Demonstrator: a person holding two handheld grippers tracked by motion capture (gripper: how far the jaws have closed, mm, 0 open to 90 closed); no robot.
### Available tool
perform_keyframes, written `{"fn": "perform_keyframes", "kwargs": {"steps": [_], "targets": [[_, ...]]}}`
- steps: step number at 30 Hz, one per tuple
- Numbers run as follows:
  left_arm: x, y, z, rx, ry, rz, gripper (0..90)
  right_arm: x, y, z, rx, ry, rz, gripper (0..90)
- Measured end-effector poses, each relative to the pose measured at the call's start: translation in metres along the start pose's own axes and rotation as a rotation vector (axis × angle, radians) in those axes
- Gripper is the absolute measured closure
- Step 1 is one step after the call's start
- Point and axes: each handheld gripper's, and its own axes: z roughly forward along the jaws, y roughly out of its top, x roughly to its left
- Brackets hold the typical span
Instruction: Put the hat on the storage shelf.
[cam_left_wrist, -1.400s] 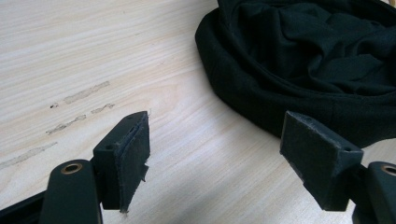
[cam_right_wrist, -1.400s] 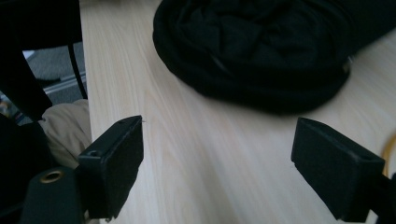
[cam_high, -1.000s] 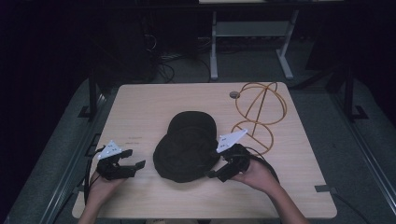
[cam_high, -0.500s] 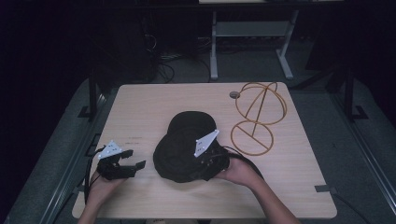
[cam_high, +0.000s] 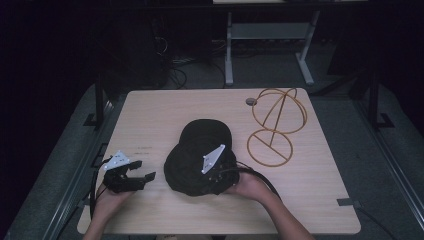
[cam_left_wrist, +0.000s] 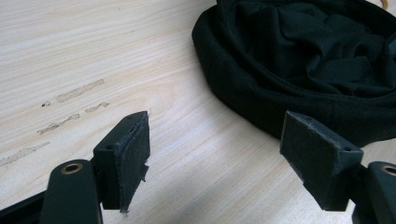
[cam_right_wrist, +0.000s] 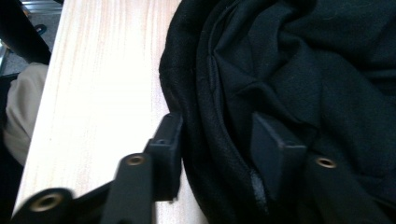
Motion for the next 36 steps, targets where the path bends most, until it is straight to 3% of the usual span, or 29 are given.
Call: {"fn": "perform_keyframes", "kwargs": {"steps": [4,8,16,21,25,26,28,29,34,36], "targets": [[0.001,0.0,0.0,0.011,0.0,0.014,24.1,0.0,-0.001,0.001,-0.004,0.003,-0.009,66.6],[0.001,0.0,0.0,0.012,0.002,0.01,24.1,0.002,0.002,0.004,-0.028,0.05,-0.019,77.5],[0.002,-0.001,-0.001,0.005,0.002,0.002,24.1,-0.001,0.009,0.003,-0.049,0.059,-0.018,79.9],[0.003,-0.001,-0.003,-0.001,0.003,0.0,24.2,-0.006,0.015,-0.009,-0.152,0.061,0.043,80.3],[0.003,-0.001,-0.004,-0.009,0.003,-0.001,24.2,-0.009,0.02,-0.016,-0.184,0.051,0.054,80.3],[0.003,0.0,-0.005,-0.017,0.001,-0.007,24.2,-0.01,0.024,-0.024,-0.221,0.044,0.082,80.2],[0.002,0.0,-0.005,-0.03,-0.005,-0.021,24.3,-0.011,0.026,-0.028,-0.238,0.04,0.092,80.3],[0.002,0.001,-0.006,-0.041,-0.008,-0.015,24.6,-0.012,0.029,-0.034,-0.268,0.04,0.113,80.3],[-0.003,0.003,-0.007,-0.066,-0.022,-0.005,24.7,-0.013,0.033,-0.043,-0.301,0.037,0.13,80.2],[-0.009,0.007,-0.009,-0.09,-0.041,0.024,24.7,-0.014,0.037,-0.051,-0.344,0.046,0.149,80.2]]}}
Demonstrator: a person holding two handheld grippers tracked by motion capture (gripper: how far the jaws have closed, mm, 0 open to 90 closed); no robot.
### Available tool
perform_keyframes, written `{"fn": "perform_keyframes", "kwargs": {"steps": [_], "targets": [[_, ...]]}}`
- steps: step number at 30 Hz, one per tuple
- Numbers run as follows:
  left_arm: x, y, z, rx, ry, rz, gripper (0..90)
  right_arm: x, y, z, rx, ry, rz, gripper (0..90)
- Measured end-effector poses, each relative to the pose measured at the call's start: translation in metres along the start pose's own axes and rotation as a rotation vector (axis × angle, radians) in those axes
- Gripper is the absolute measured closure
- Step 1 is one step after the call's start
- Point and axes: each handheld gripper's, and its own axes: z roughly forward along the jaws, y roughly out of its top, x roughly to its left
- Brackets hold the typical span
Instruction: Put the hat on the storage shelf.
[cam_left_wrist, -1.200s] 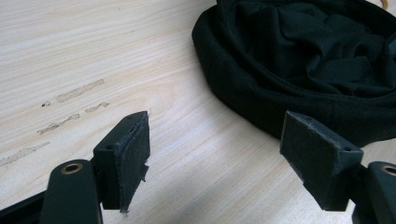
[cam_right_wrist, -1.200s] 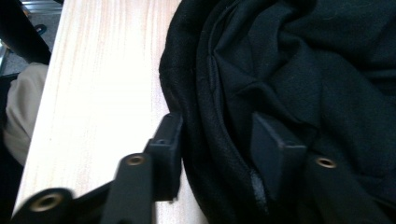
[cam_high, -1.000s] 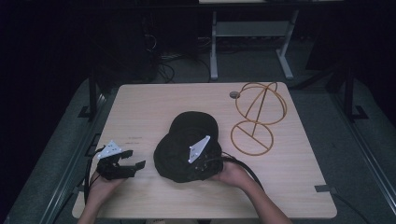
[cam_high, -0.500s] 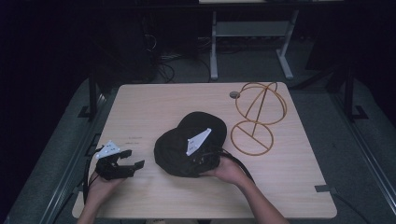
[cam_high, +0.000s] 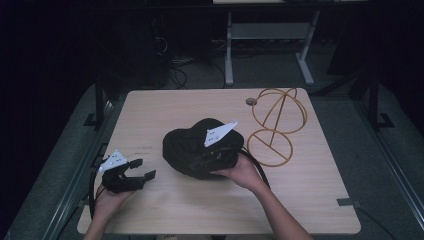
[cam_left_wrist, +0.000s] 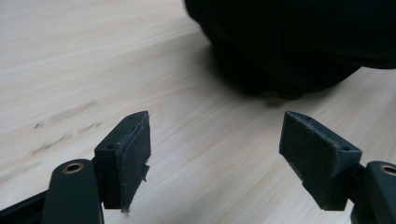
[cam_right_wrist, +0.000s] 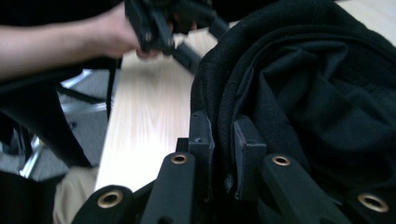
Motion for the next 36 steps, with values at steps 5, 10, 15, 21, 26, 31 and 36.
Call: {"fn": "perform_keyframes", "kwargs": {"steps": [5,10,15,21,26,31,36], "targets": [[-0.015,0.007,0.0,-0.044,-0.025,0.051,24.7,0.005,0.012,-0.007,-0.019,-0.004,0.005,80.2],[-0.025,0.011,0.0,-0.077,-0.05,0.084,24.7,0.011,0.024,-0.014,-0.043,-0.004,0.004,80.2],[-0.037,0.016,0.002,-0.12,-0.07,0.112,24.7,0.015,0.035,-0.021,-0.068,0.001,0.01,80.2],[-0.046,0.02,0.003,-0.163,-0.075,0.127,24.7,0.016,0.044,-0.026,-0.078,0.008,0.017,80.2],[-0.051,0.025,0.003,-0.183,-0.065,0.151,24.7,0.016,0.053,-0.028,-0.088,0.01,0.036,80.2],[-0.051,0.033,-0.002,-0.245,-0.056,0.134,24.7,0.018,0.061,-0.03,-0.107,0.023,0.032,80.1],[-0.044,0.039,-0.011,-0.296,-0.061,0.094,24.7,0.023,0.068,-0.033,-0.117,0.033,0.023,80.1]]}}
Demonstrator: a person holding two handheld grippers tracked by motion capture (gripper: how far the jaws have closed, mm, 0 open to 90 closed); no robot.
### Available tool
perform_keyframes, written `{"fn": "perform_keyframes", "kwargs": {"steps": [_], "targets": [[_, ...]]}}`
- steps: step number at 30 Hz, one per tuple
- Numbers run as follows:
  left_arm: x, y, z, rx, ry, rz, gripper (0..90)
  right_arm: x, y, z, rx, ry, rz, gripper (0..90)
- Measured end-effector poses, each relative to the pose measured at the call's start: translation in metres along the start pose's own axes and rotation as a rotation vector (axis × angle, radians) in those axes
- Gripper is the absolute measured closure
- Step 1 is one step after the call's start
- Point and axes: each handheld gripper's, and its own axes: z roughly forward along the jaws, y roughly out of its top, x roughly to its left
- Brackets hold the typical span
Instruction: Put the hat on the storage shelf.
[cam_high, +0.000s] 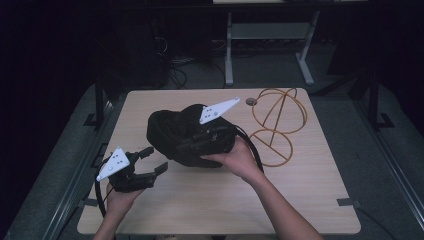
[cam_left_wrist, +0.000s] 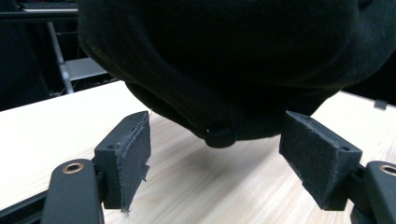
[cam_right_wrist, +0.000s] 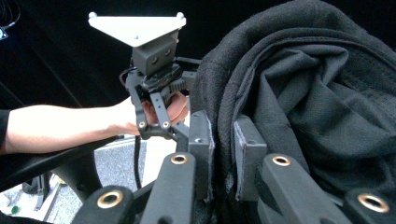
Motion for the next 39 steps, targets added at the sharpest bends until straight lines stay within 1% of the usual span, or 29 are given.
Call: {"fn": "perform_keyframes", "kwargs": {"steps": [1,2,6,9,12,13,16,17,18,19,21,23,24,25,26,30,31,32,33,34,35,36,37,38,39], "targets": [[0.0,0.0,0.0,0.0,0.0,0.0,24.7,0.0,0.0,0.0,0.0,0.0,0.0,80.1],[0.002,0.002,-0.001,-0.008,-0.001,-0.009,24.7,0.001,0.001,0.0,0.0,0.003,-0.007,80.1],[0.003,0.006,-0.002,-0.01,-0.006,-0.01,24.8,0.002,0.001,-0.001,-0.005,0.006,-0.011,80.1],[0.004,0.009,-0.001,-0.023,-0.024,-0.026,25.2,0.003,0.001,-0.002,0.0,0.007,-0.018,80.1],[0.005,0.01,0.0,-0.023,-0.038,-0.03,26.9,0.004,0.001,-0.002,-0.001,0.01,-0.023,80.1],[0.005,0.012,0.0,-0.014,-0.041,-0.03,27.1,0.005,0.001,-0.003,-0.002,0.013,-0.028,80.1],[0.006,0.013,0.002,-0.008,-0.044,-0.03,27.3,0.007,0.0,-0.005,-0.007,0.016,-0.027,80.1],[0.007,0.014,0.002,-0.01,-0.049,-0.039,27.3,0.007,0.0,-0.006,-0.011,0.018,-0.027,80.1],[0.007,0.014,0.002,-0.01,-0.049,-0.039,27.3,0.007,0.0,-0.006,-0.011,0.018,-0.027,80.1],[0.008,0.015,0.003,-0.014,-0.058,-0.051,27.9,0.008,-0.001,-0.007,-0.02,0.018,-0.032,80.1],[0.009,0.017,0.004,-0.026,-0.08,-0.068,31.1,0.008,-0.002,-0.008,-0.021,0.02,-0.029,80.0],[0.01,0.018,0.004,-0.027,-0.086,-0.071,32.4,0.008,-0.002,-0.008,-0.022,0.021,-0.032,80.1],[0.01,0.02,0.004,-0.037,-0.1,-0.08,34.3,0.009,-0.003,-0.008,-0.021,0.026,-0.034,80.1],[0.01,0.02,0.004,-0.037,-0.1,-0.08,36.4,0.009,-0.003,-0.008,-0.021,0.026,-0.034,80.1],[0.011,0.021,0.004,-0.047,-0.108,-0.092,38.2,0.01,-0.002,-0.009,-0.026,0.031,-0.036,80.1],[0.012,0.023,0.004,-0.042,-0.115,-0.095,47.2,0.013,-0.002,-0.01,-0.033,0.039,-0.043,80.1],[0.012,0.023,0.005,-0.047,-0.121,-0.102,47.2,0.013,-0.002,-0.01,-0.033,0.039,-0.043,80.1],[0.013,0.023,0.005,-0.046,-0.122,-0.102,50.3,0.013,-0.002,-0.01,-0.033,0.038,-0.045,80.1],[0.013,0.023,0.006,-0.043,-0.131,-0.109,57.6,0.014,-0.002,-0.01,-0.033,0.041,-0.045,80.1],[0.013,0.023,0.007,-0.039,-0.133,-0.111,60.6,0.014,-0.002,-0.01,-0.033,0.041,-0.045,80.1],[0.013,0.023,0.007,-0.039,-0.133,-0.111,66.3,0.014,-0.002,-0.01,-0.033,0.041,-0.045,80.1],[0.012,0.024,0.007,-0.037,-0.135,-0.111,66.3,0.014,-0.002,-0.01,-0.033,0.041,-0.046,80.1],[0.011,0.026,0.009,-0.034,-0.138,-0.109,77.2,0.014,-0.002,-0.01,-0.032,0.04,-0.046,80.1],[0.011,0.026,0.009,-0.034,-0.138,-0.109,80.7,0.014,-0.002,-0.01,-0.032,0.04,-0.046,80.1],[0.01,0.029,0.01,-0.021,-0.132,-0.09,83.1,0.014,-0.004,-0.01,-0.034,0.035,-0.047,80.0]]}}
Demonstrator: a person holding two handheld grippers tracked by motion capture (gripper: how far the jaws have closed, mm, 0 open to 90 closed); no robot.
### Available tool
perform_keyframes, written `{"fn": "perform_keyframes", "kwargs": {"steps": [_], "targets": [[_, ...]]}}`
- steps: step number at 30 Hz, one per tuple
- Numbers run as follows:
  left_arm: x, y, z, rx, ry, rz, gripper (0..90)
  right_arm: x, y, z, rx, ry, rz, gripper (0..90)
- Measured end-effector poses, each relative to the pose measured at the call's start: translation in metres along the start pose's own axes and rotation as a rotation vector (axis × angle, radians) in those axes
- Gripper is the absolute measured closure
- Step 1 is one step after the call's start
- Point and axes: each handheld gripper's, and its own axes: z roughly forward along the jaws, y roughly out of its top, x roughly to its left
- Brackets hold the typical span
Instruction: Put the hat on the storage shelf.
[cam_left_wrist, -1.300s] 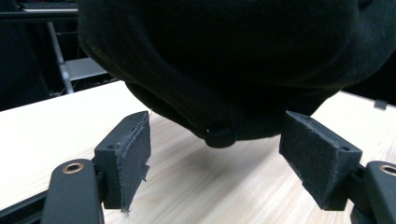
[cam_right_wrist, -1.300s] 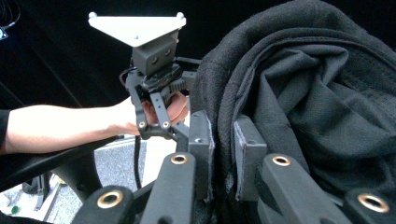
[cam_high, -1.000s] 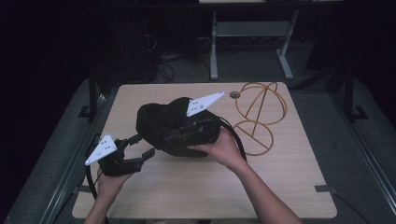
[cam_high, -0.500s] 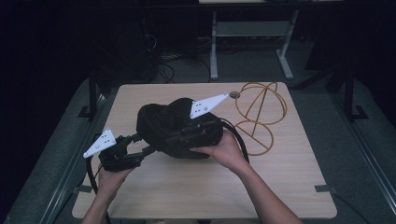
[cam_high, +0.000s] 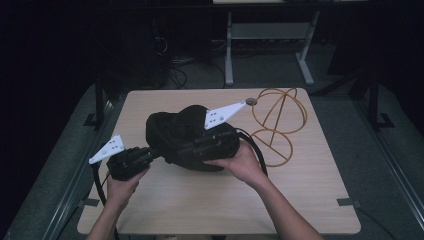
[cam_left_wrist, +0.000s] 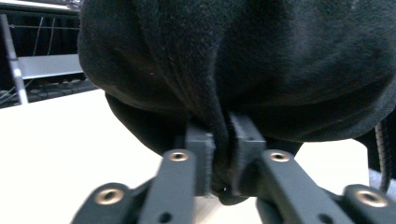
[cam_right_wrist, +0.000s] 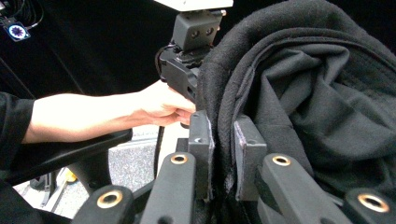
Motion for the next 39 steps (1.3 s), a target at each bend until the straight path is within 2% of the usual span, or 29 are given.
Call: {"fn": "perform_keyframes", "kwargs": {"steps": [6,13,14,27,39], "targets": [[-0.004,0.006,0.006,0.029,0.003,0.035,85.8,-0.003,-0.007,-0.006,-0.028,-0.008,0.027,79.3],[-0.007,0.015,0.01,0.037,0.002,0.06,86.3,-0.004,-0.013,-0.016,-0.06,-0.018,0.051,78.0],[-0.008,0.017,0.011,0.032,0.002,0.053,86.3,-0.004,-0.014,-0.018,-0.067,-0.02,0.055,77.7],[-0.014,0.046,0.013,0.041,0.009,0.119,86.7,-0.004,-0.02,-0.035,-0.155,-0.027,0.105,74.2],[-0.021,0.079,0.021,0.074,0.029,0.181,86.8,-0.006,-0.03,-0.046,-0.209,-0.076,0.136,66.9]]}}
